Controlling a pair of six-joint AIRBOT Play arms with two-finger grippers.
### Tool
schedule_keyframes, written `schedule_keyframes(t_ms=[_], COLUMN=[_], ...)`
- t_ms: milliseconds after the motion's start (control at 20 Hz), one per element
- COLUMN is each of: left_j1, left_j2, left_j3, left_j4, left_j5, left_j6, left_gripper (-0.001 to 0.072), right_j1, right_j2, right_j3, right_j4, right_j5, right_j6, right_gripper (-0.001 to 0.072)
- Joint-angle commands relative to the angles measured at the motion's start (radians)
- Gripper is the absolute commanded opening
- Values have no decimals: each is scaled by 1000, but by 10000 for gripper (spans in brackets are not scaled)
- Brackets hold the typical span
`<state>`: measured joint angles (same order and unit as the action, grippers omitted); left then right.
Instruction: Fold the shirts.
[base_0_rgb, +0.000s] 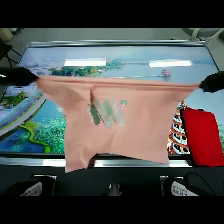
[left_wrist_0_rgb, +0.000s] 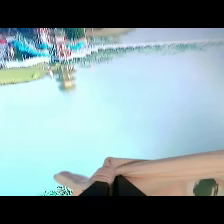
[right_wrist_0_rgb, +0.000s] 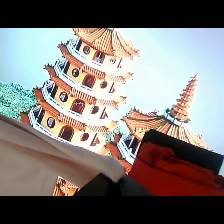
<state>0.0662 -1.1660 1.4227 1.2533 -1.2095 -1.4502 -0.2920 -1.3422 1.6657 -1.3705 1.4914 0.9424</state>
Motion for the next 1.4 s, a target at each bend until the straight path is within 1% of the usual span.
schedule_keyframes(t_ms=[0, 150, 300, 400, 500, 600, 650, 700, 850, 950, 1050, 1100, 1150, 1250, 1350], left_j1=[-14, -15, -16, -16, -17, -19, -25, -33, -36, -26, -21, -25, -33, -52, -60], left_j2=[-185, -327, -448, -518, -571, -617, -645, -671, -674, -632, -588, -580, -581, -580, -580], left_j3=[-119, -14, 125, 198, 233, 234, 234, 235, 239, 248, 247, 246, 237, 188, 137], left_j4=[-1, -8, -8, -8, -13, -39, -47, -50, -48, -41, -29, -8, 18, 118, 166], left_j5=[193, 280, 364, 420, 463, 469, 449, 423, 369, 286, 115, 12, -59, -120, -134], left_j6=[14, 14, 13, 9, 9, -20, -43, -47, -39, -1, 22, 21, 14, -30, -42], left_gripper=[27, 28, 28, 28, 28, 28, 28, 28, 28, 27, 28, 28, 27, 27, 27], right_j1=[56, 134, 159, 158, 159, 159, 159, 159, 158, 159, 159, 159, 160, 159, 159], right_j2=[-190, -279, -323, -348, -373, -407, -430, -453, -464, -431, -405, -409, -424, -462, -485], right_j3=[-59, -59, -59, -59, -59, -59, -59, -59, -59, -59, -59, -59, -60, -60, -60], right_j4=[-12, -33, -32, -32, -31, -23, -7, 2, -3, -20, -21, -17, -17, -37, -43], right_j5=[-256, -525, -780, -887, -918, -882, -846, -815, -771, -731, -617, -515, -426, -289, -234], right_j6=[-36, -32, 62, 118, 117, 117, 116, 116, 113, 81, 55, 56, 55, 55, 54], right_gripper=[14, 14, 14, 14, 14, 14, 14, 14, 14, 15, 15, 14, 14, 15, 16])
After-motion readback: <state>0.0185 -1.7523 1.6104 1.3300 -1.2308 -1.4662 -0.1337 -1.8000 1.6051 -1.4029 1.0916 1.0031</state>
